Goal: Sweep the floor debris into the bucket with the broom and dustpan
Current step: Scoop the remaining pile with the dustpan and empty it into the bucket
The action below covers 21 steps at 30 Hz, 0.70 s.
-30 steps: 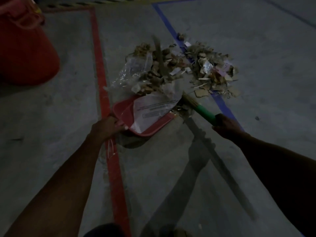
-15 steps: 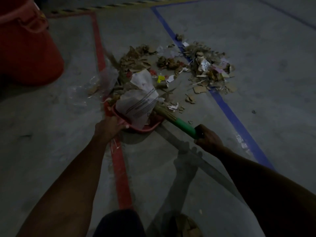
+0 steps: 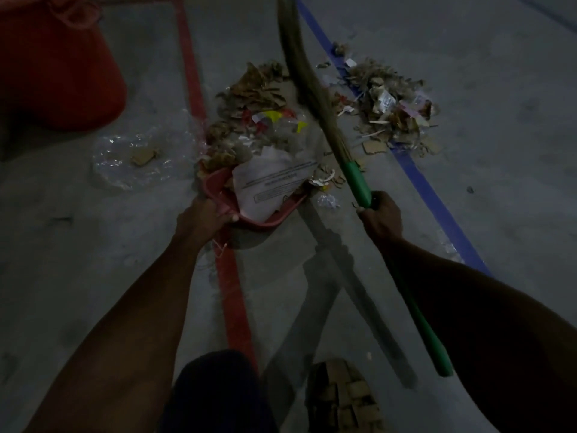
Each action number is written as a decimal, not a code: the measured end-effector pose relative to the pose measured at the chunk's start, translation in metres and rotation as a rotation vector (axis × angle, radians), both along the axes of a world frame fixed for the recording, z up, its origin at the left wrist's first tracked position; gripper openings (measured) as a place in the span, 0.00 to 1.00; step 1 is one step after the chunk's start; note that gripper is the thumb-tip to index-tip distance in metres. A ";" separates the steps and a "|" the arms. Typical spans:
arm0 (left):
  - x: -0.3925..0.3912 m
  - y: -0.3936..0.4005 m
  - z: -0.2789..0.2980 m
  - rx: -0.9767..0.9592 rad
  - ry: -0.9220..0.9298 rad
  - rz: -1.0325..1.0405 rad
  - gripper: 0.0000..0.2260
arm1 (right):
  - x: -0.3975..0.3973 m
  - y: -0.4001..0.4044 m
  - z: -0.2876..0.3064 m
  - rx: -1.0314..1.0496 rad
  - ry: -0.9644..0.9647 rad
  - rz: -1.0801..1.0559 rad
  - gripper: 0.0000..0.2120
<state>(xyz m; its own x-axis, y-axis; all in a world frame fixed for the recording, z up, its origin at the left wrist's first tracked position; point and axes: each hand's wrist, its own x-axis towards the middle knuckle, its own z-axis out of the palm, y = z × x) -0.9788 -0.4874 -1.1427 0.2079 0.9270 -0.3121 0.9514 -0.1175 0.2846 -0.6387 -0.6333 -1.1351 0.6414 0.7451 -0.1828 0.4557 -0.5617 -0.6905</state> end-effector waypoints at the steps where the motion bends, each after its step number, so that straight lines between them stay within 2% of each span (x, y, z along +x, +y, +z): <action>1: 0.001 -0.001 -0.002 0.008 -0.006 0.004 0.33 | -0.005 0.002 -0.001 0.000 -0.003 -0.021 0.21; 7: 0.006 -0.006 -0.004 0.025 -0.020 0.003 0.29 | 0.001 0.000 -0.006 -0.015 -0.073 -0.129 0.19; 13: 0.020 0.004 0.001 -0.048 -0.032 -0.032 0.22 | 0.017 0.017 0.002 0.025 -0.096 -0.242 0.20; 15: 0.024 0.009 0.002 -0.075 -0.016 -0.048 0.23 | 0.020 0.025 0.004 0.045 -0.078 -0.318 0.20; 18: 0.028 0.019 0.000 -0.108 0.018 -0.073 0.33 | 0.027 0.036 0.007 0.058 -0.046 -0.414 0.20; 19: 0.030 0.020 0.004 -0.100 0.036 -0.072 0.34 | 0.030 0.040 0.008 0.062 -0.034 -0.437 0.21; 21: 0.035 0.016 0.013 -0.078 0.043 -0.060 0.29 | 0.030 0.048 0.013 0.074 -0.020 -0.476 0.20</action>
